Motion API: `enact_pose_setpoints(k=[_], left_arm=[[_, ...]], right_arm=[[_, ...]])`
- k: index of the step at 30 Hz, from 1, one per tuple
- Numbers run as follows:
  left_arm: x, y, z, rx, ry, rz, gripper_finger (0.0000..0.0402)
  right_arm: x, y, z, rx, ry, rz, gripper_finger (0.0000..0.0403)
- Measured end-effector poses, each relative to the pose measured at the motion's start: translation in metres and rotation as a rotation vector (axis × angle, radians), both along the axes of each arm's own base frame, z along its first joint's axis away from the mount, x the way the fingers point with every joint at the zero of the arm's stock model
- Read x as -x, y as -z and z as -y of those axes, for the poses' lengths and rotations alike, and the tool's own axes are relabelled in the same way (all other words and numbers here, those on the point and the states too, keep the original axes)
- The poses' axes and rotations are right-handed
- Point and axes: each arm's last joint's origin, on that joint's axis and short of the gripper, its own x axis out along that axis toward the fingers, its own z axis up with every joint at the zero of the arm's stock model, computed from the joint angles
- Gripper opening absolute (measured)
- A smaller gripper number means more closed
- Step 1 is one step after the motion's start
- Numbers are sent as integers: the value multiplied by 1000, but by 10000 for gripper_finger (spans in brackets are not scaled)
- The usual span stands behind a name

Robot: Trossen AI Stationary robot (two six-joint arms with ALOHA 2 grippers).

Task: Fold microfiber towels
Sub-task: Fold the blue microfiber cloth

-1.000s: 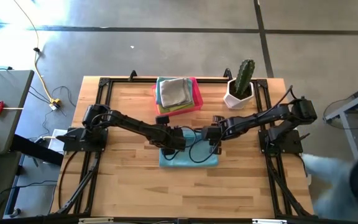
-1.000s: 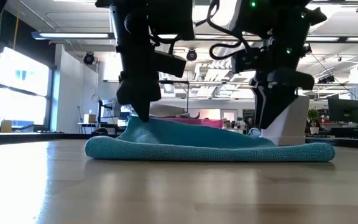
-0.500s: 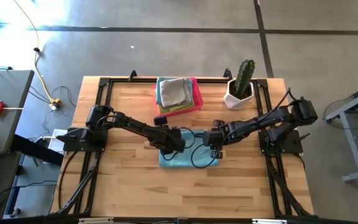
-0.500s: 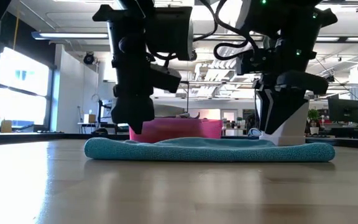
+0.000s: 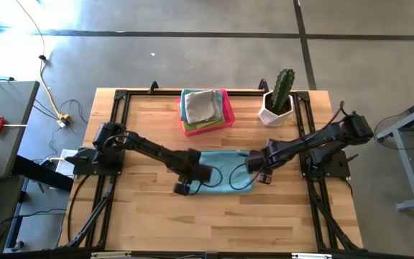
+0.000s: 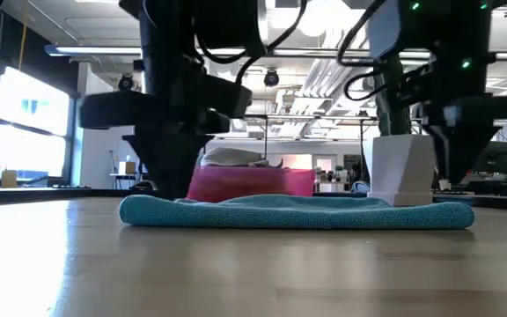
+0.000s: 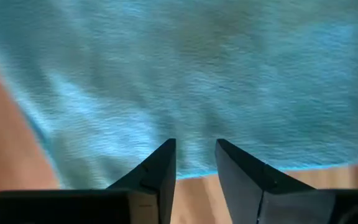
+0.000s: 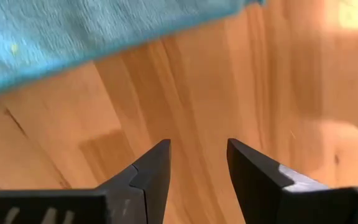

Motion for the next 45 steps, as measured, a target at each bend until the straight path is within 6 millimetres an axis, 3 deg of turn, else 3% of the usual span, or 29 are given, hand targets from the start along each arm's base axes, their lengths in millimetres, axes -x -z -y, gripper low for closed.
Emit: enact_pose_setpoints(k=[6,13,26,35,39,45], left_arm=[[12,10,-10,10,-84,137,86],[38,37,-12,43,-247,266,78],[51,47,35,-35,-297,343,77],[57,47,60,10,-429,383,77],[62,47,74,62,-452,378,74],[67,45,90,96,-455,385,58]], right_arm=[[10,-18,-10,88,43,121,149],[-2,-24,-25,74,58,341,149],[-11,-22,-48,-37,267,522,149],[-15,2,-62,-58,403,467,149],[-16,9,-64,-96,412,416,149],[-25,9,-50,-100,337,403,152]])
